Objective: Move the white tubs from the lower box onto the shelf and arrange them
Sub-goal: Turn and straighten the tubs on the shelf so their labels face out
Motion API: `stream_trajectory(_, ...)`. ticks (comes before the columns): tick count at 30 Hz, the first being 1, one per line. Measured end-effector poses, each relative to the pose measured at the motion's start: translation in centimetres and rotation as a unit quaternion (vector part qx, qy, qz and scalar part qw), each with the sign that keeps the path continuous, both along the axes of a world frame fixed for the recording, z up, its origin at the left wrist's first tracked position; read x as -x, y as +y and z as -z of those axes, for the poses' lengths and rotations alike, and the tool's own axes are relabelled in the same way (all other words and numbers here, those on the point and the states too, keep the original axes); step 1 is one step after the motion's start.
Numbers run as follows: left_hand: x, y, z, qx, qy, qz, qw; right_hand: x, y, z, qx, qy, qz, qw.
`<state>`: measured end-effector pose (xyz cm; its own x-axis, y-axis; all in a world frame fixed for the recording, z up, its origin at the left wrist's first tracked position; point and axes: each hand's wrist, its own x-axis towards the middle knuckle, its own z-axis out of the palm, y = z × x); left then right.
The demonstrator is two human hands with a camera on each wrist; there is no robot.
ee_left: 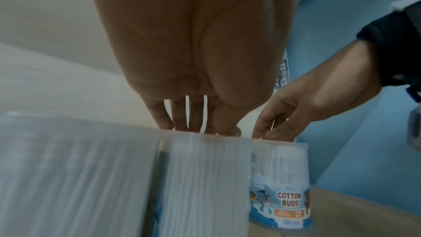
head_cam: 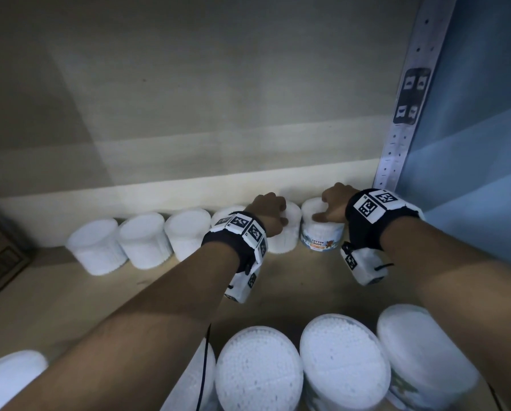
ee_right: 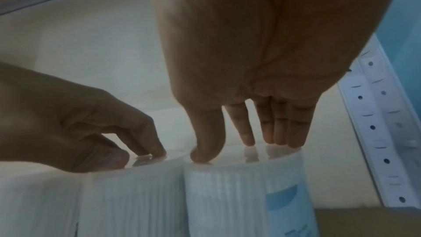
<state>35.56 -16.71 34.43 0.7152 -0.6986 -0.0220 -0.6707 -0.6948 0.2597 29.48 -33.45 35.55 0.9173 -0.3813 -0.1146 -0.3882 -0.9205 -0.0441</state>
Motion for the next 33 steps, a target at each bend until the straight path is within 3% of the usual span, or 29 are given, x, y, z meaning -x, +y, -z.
stream_trajectory(14,0.1,-0.2,-0.7,-0.027,0.016,0.018,0.999,0.1,-0.4,-0.4,-0.008,0.01,-0.04,0.999)
stream_trajectory(22,-0.3,0.2,-2.2,-0.042,0.05,0.079,0.995,0.4,-0.5,-0.4,-0.011,0.002,-0.041,0.999)
stream_trajectory(26,-0.2,-0.5,-1.5,0.025,0.003,0.011,1.0,0.2,-0.5,-0.3,-0.009,0.003,-0.043,0.999)
stream_trajectory(29,0.3,-1.4,-0.4,-0.028,-0.033,-0.038,0.998,0.2,-0.6,-0.2,-0.01,0.004,-0.042,0.999)
stream_trajectory(33,0.3,-2.0,0.0,-0.05,-0.051,-0.036,0.997,0.3,-0.8,-0.2,-0.012,0.0,-0.044,0.999)
